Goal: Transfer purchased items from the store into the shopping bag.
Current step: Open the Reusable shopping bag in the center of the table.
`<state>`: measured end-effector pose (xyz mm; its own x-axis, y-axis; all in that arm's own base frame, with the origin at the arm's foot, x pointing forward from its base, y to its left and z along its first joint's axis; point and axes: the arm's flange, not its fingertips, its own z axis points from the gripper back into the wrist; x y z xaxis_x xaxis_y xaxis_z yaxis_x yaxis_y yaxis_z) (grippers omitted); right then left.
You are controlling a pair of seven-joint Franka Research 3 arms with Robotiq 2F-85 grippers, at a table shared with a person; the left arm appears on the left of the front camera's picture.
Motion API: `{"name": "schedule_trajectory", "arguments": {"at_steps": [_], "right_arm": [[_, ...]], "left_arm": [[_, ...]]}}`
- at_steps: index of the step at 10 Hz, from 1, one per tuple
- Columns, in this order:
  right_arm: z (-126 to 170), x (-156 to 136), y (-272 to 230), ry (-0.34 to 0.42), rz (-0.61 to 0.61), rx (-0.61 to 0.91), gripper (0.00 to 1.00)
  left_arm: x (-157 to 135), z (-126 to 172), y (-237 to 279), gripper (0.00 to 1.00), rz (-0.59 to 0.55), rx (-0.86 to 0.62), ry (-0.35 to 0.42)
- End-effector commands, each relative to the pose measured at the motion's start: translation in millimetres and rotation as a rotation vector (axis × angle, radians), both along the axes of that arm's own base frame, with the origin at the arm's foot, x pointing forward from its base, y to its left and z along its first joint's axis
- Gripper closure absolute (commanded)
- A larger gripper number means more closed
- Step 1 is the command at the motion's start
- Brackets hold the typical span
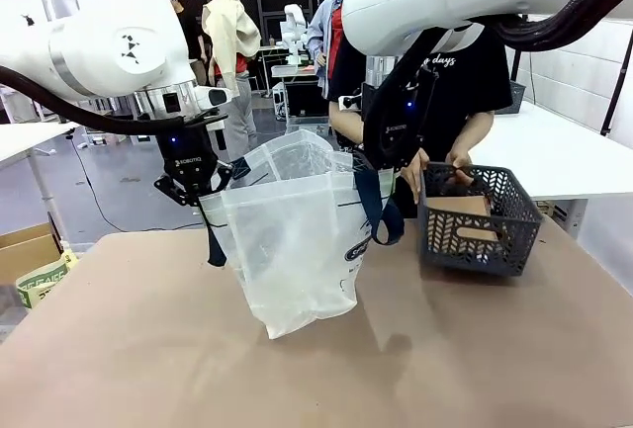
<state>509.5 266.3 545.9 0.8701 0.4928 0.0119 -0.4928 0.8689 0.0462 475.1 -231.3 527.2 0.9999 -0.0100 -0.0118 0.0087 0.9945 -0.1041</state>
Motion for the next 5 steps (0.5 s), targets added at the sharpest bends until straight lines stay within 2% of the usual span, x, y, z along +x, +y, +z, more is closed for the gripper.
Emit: {"name": "schedule_trajectory", "arguments": {"at_steps": [1,3,5], "right_arm": [[-6,-15,-6,-0.038,-0.035,-0.042,1.00],[-6,-20,3,-0.057,-0.066,-0.063,1.00],[-10,-19,7,-0.067,-0.051,-0.059,1.00]], "left_arm": [[-2,-4,7,1.00,-0.042,0.036,-0.002],[1,-8,1,1.00,-0.074,0.068,-0.003],[5,-16,-9,1.00,-0.154,0.092,-0.036]]}}
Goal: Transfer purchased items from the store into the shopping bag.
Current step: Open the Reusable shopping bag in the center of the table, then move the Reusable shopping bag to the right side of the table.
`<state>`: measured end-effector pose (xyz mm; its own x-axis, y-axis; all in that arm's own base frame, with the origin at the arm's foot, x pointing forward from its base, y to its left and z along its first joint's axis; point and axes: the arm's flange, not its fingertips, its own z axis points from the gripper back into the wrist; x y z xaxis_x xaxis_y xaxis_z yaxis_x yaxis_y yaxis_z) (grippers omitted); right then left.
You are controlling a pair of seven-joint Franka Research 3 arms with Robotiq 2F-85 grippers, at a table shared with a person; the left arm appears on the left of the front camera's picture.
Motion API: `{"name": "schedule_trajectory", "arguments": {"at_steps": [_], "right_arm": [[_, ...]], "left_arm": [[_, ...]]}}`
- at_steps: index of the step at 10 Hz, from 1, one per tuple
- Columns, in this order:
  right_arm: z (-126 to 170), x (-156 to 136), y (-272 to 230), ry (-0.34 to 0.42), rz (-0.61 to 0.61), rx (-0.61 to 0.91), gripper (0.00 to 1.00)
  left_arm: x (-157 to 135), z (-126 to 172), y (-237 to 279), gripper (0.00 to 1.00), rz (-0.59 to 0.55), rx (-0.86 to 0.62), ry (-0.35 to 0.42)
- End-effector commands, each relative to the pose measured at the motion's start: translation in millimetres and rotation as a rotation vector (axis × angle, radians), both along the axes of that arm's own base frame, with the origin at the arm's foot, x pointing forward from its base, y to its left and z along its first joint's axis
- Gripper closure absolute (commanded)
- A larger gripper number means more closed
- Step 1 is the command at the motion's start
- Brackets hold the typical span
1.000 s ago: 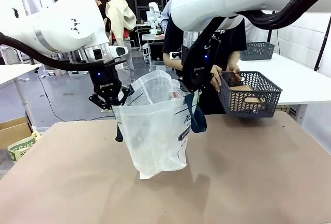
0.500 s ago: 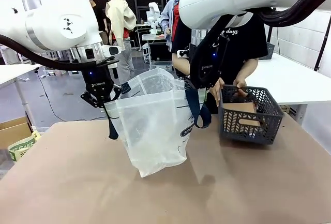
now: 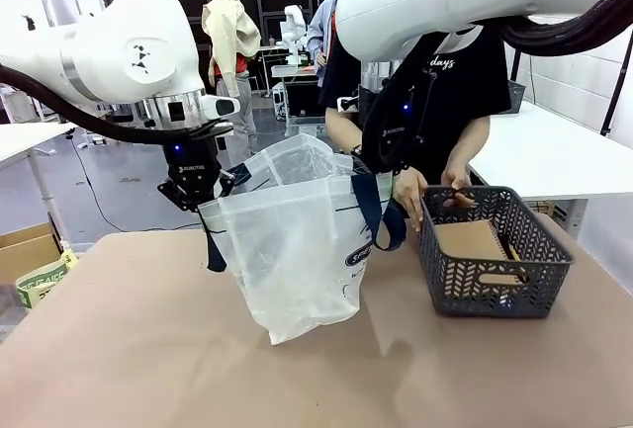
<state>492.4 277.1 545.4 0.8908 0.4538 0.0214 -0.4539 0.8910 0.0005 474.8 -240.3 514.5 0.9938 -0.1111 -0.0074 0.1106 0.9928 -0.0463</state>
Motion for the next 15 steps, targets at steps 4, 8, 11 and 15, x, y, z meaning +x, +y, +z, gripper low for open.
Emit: {"name": "schedule_trajectory", "arguments": {"at_steps": [4,8,11,15], "right_arm": [[-16,4,-4,-0.108,-0.021,-0.008,1.00],[-6,6,1,-0.063,0.001,0.004,1.00],[-6,6,1,-0.063,0.001,0.004,1.00],[-6,6,1,-0.063,0.001,0.004,1.00]], "left_arm": [[12,-9,0,1.00,-0.125,-0.034,-0.005],[7,-7,-4,1.00,-0.105,-0.004,-0.004],[7,-7,-4,1.00,-0.105,-0.004,-0.004],[7,-7,-4,1.00,-0.105,-0.004,-0.004]]}}
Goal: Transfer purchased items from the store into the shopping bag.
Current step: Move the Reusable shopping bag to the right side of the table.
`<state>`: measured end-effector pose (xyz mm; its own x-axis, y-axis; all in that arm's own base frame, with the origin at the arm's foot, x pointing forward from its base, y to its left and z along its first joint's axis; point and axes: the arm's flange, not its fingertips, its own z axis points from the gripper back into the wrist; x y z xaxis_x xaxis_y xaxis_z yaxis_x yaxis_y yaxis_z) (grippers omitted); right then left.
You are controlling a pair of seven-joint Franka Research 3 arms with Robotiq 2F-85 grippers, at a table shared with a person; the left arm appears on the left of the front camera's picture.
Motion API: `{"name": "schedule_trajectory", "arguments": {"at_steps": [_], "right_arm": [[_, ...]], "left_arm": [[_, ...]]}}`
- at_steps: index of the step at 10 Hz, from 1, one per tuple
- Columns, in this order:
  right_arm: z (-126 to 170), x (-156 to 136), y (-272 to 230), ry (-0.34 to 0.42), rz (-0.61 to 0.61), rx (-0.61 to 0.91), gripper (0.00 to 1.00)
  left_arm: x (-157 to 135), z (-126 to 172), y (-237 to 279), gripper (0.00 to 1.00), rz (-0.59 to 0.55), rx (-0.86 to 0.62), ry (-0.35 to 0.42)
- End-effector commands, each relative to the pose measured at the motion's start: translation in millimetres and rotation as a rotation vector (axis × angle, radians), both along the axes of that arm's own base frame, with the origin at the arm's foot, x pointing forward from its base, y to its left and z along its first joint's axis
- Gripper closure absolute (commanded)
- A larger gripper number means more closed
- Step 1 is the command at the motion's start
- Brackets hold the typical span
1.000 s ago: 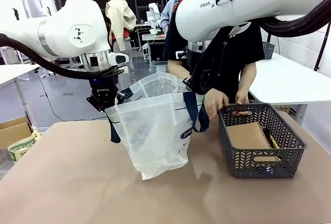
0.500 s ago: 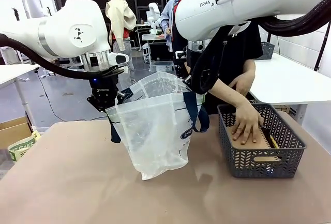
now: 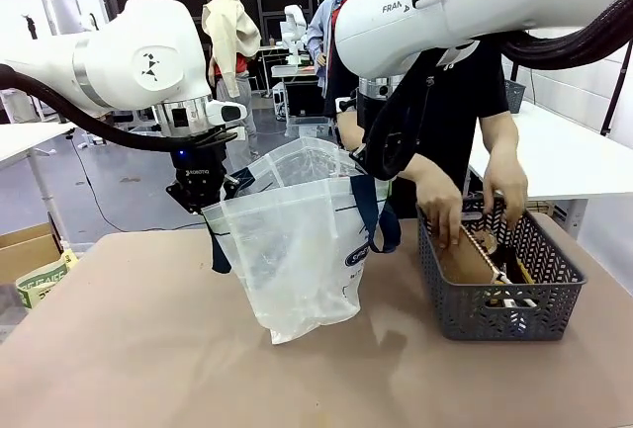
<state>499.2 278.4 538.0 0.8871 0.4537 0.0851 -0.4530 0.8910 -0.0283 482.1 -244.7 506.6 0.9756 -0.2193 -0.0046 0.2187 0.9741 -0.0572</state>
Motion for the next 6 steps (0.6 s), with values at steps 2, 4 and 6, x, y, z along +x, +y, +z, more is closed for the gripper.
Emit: {"name": "schedule_trajectory", "arguments": {"at_steps": [2,4,6], "right_arm": [[1.5,-0.5,-0.5,0.007,0.001,0.001,1.00],[1.5,-0.5,-0.5,0.007,0.001,0.001,1.00],[1.5,-0.5,-0.5,0.007,0.001,0.001,1.00]], "left_arm": [[-0.6,0.5,0.0,1.00,0.004,0.007,-0.004],[-0.6,0.5,0.0,1.00,0.004,0.007,-0.004],[-0.6,0.5,0.0,1.00,0.004,0.007,-0.004]]}}
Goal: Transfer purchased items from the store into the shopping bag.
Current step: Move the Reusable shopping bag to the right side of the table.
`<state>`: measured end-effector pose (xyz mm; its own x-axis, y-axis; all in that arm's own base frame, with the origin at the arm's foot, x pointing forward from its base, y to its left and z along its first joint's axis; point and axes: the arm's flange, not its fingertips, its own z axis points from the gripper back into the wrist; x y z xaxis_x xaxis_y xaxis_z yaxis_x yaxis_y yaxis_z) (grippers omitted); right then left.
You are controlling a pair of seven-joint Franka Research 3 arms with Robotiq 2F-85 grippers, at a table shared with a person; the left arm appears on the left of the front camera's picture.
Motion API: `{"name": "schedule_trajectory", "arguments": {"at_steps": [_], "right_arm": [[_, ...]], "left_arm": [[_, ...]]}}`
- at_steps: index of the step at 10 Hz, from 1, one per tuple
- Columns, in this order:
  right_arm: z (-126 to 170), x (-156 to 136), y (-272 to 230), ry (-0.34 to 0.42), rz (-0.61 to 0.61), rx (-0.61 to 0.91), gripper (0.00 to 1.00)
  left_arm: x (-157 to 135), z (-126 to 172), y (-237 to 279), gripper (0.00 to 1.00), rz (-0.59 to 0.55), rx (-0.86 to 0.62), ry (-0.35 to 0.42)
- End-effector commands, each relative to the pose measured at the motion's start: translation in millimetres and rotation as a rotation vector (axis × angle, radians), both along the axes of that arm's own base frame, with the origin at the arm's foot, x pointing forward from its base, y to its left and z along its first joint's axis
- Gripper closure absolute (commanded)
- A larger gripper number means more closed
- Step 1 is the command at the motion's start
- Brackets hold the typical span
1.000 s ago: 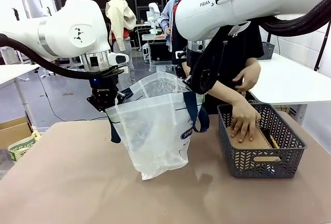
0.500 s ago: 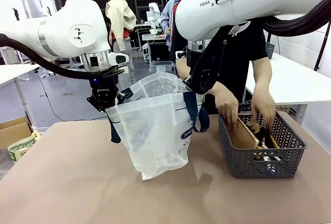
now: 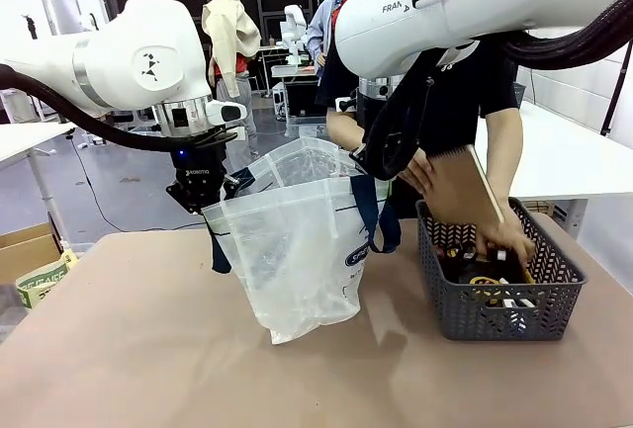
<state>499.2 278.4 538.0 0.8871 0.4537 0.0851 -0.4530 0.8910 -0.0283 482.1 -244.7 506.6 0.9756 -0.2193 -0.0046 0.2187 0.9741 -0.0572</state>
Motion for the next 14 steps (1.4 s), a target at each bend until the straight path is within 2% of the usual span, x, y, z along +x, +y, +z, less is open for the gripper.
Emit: {"name": "schedule_trajectory", "arguments": {"at_steps": [1,5,11,14], "right_arm": [[1.5,-0.5,-0.5,0.007,0.001,0.001,1.00],[1.5,-0.5,-0.5,0.007,0.001,0.001,1.00],[0.7,0.6,-1.6,-0.064,0.051,0.023,1.00],[-0.5,0.6,-0.8,-0.058,0.050,0.030,1.00]], "left_arm": [[-0.6,0.5,0.0,1.00,0.004,0.007,-0.004],[-0.6,0.5,0.0,1.00,0.004,0.007,-0.004],[-0.6,0.5,0.0,1.00,0.004,0.007,-0.004],[-0.6,0.5,0.0,1.00,0.004,0.007,-0.004]]}}
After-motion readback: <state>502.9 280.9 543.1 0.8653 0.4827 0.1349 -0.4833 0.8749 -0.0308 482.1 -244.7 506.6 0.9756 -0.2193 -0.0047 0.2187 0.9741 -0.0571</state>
